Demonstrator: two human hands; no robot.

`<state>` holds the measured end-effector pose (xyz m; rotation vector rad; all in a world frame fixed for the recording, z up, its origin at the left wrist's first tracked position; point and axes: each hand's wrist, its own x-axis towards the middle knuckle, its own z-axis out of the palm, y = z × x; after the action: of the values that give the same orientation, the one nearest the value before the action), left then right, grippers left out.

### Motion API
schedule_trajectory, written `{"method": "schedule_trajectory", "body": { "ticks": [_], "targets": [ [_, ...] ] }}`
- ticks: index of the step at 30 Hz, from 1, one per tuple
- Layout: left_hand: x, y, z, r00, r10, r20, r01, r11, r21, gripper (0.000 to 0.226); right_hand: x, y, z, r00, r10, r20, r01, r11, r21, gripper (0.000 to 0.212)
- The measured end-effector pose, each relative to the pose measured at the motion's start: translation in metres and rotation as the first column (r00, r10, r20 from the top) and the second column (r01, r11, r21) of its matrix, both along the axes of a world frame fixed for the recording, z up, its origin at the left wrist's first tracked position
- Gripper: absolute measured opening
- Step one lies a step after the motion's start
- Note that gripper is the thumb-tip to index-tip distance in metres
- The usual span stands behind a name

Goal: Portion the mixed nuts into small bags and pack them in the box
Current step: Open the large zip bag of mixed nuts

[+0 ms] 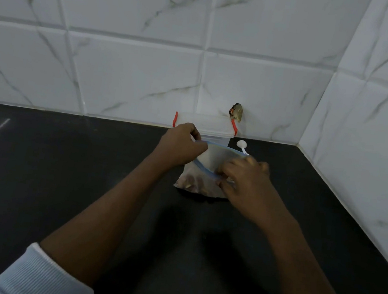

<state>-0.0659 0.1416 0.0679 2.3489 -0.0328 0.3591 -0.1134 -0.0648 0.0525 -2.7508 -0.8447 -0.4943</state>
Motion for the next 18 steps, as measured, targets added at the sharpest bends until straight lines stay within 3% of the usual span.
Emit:
{"method": "schedule_trajectory", "body": {
  "ticks": [4,9,12,15,18],
  "targets": [
    [0.012,-0.012,0.005,0.994,-0.101,0.035,0.091,0.973,0.214,0.034,-0.007,-0.002,0.002,1.0,-0.002,-0.007,0.001,0.998,-0.066,0.031],
    [0.022,-0.024,0.011,0.991,-0.034,0.13,0.006,0.978,0.211,0.019,-0.009,-0.009,0.007,0.996,-0.073,-0.044,0.064,0.982,-0.178,0.031],
    [0.026,-0.022,0.012,0.995,-0.027,0.101,0.004,0.975,0.22,0.02,-0.013,-0.014,0.012,0.995,-0.077,-0.066,0.064,0.981,-0.182,0.036],
    [0.023,-0.032,0.017,0.995,-0.094,0.035,0.074,0.923,0.378,0.037,-0.01,-0.022,0.017,0.987,-0.132,-0.087,0.111,0.972,-0.205,0.039],
    [0.024,-0.049,0.022,0.99,-0.128,0.054,0.08,0.841,0.536,0.032,-0.011,-0.022,0.021,0.988,-0.119,-0.095,0.093,0.966,-0.241,0.029]
  ]
}}
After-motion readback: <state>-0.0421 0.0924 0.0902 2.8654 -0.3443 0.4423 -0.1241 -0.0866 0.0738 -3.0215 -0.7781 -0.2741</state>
